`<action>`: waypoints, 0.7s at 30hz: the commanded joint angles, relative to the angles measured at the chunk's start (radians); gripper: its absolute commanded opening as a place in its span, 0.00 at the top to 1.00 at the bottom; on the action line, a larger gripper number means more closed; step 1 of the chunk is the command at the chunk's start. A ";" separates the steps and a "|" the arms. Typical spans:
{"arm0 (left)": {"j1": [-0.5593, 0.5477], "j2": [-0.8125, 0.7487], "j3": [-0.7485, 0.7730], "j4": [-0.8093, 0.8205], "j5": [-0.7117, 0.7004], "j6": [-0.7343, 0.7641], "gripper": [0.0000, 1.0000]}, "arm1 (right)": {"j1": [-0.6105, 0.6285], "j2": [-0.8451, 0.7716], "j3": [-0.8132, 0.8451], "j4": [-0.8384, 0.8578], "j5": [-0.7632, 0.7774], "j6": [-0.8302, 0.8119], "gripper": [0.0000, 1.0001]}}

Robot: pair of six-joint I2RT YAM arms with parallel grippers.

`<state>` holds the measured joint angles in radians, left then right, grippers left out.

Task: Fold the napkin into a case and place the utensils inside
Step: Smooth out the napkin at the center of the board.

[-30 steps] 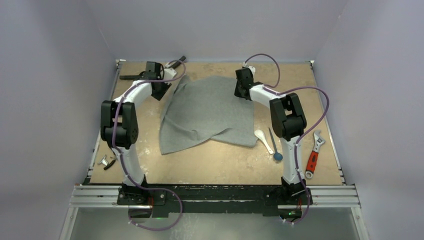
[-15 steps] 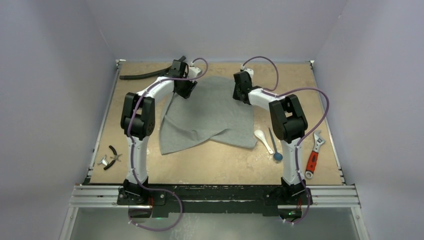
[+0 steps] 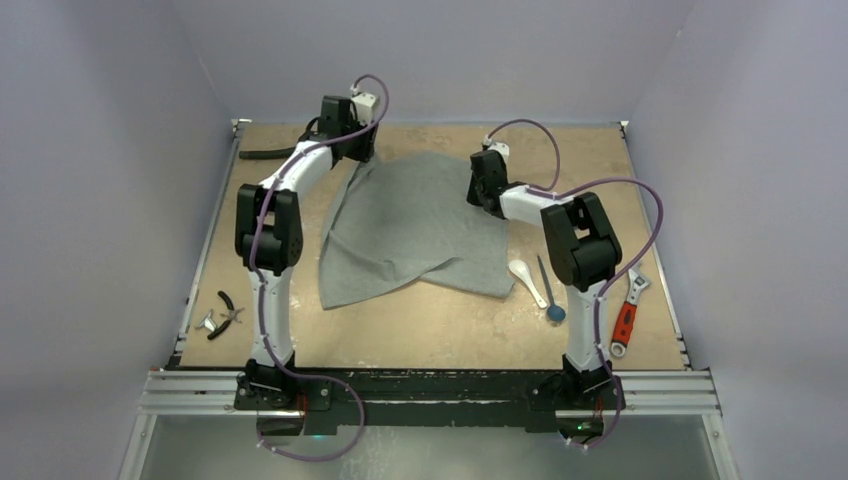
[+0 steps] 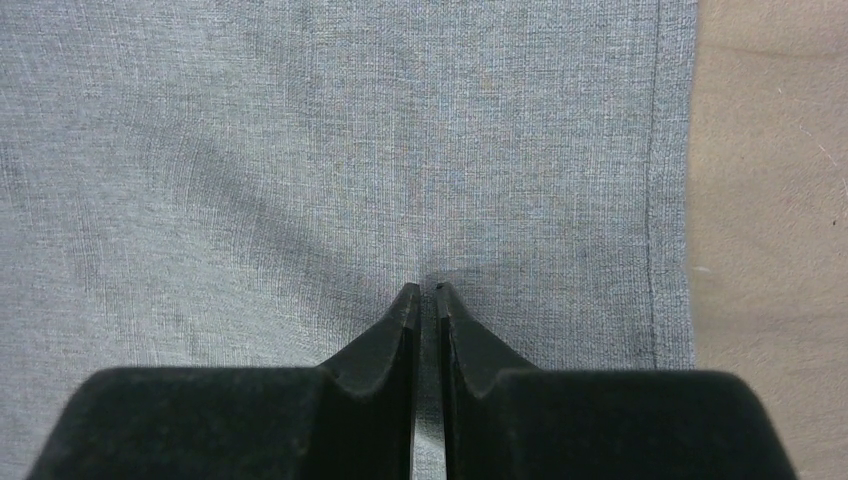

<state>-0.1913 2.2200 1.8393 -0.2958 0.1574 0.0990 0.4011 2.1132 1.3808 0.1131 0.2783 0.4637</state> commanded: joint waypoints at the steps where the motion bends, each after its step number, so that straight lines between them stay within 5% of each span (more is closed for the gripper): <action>1: -0.004 0.088 0.139 0.043 -0.049 -0.072 0.59 | 0.017 0.004 -0.068 -0.086 -0.041 0.000 0.86; 15: -0.064 0.242 0.341 -0.091 -0.252 0.041 0.58 | 0.025 -0.034 -0.065 -0.096 -0.096 -0.011 0.85; 21: -0.094 0.311 0.425 -0.167 -0.503 0.160 0.60 | 0.026 -0.035 -0.022 -0.108 -0.100 -0.015 0.84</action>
<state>-0.2722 2.4882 2.1632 -0.4133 -0.1493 0.1696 0.4149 2.0804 1.3373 0.1253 0.2157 0.4625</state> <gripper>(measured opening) 0.410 0.152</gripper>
